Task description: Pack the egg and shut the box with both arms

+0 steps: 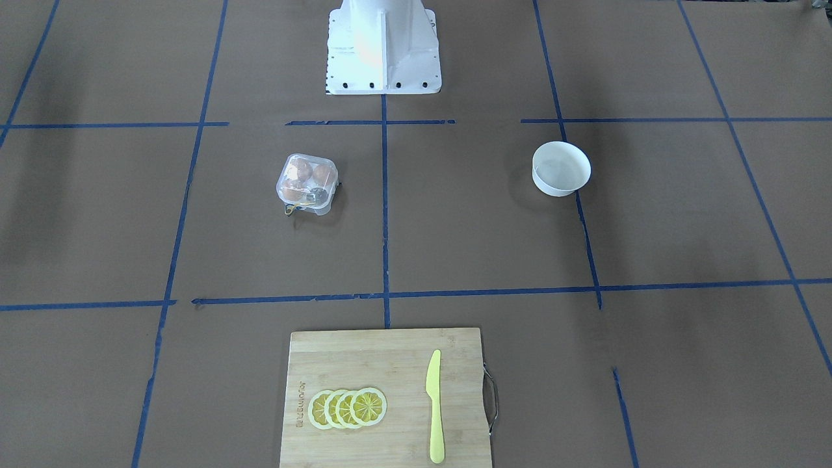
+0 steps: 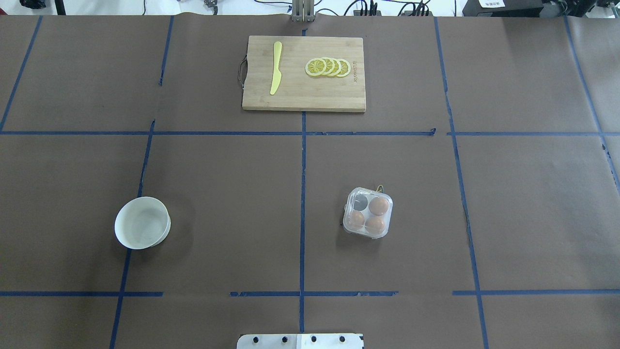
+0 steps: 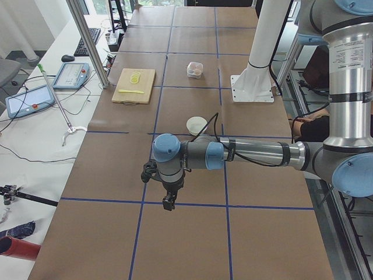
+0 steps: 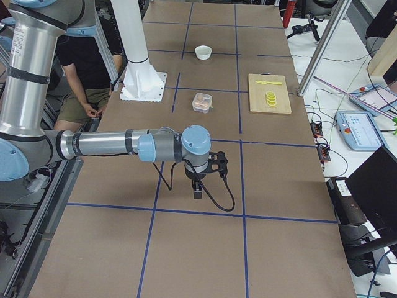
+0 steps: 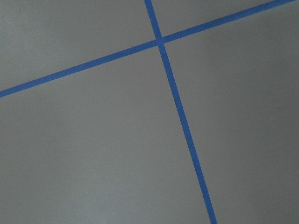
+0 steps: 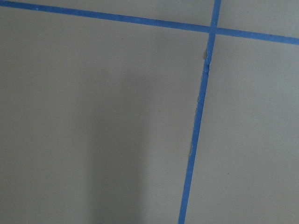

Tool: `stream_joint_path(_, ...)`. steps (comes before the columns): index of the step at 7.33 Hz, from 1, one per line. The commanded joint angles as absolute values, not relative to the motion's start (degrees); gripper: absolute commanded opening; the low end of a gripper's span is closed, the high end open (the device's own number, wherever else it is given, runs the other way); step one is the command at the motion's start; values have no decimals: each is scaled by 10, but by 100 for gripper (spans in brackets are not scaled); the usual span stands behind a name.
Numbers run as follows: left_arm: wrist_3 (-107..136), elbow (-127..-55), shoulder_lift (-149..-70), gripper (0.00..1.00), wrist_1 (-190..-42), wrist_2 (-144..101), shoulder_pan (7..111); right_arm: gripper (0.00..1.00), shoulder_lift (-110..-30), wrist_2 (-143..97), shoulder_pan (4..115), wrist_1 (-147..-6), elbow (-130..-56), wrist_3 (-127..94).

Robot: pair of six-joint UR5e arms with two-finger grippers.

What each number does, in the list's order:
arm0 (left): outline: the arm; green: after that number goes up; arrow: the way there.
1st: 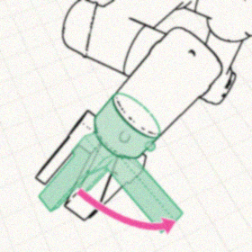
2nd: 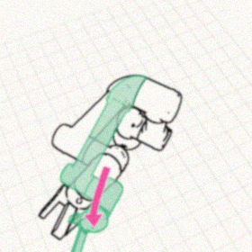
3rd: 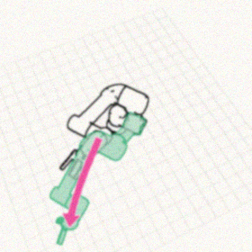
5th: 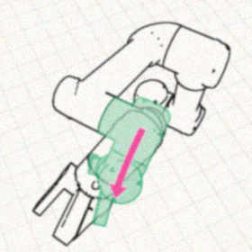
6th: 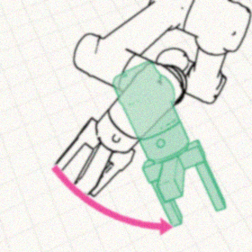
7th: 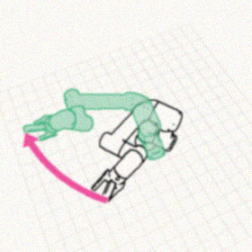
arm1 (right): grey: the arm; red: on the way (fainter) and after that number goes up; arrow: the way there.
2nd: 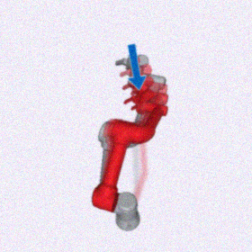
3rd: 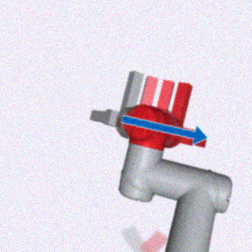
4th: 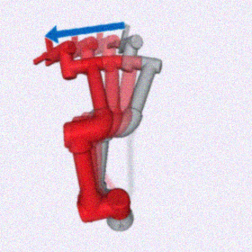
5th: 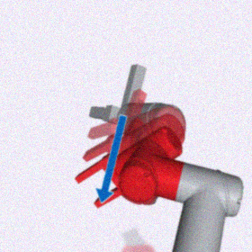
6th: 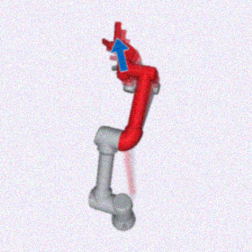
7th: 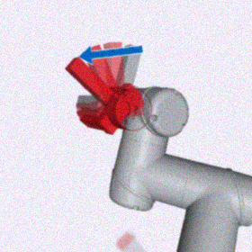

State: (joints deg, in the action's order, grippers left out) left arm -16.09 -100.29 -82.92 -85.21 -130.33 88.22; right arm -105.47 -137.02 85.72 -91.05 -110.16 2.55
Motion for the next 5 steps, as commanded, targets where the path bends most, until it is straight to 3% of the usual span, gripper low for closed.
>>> stream_joint_path(1,-161,-1009,-823,100,-851,-1305,885,100,-1055,-1370,853,-910,-1097,25)
stream_joint_path(5,-154,-1007,-824,100,-852,-1328,888,100,-1055,-1370,853,-909,-1097,24)
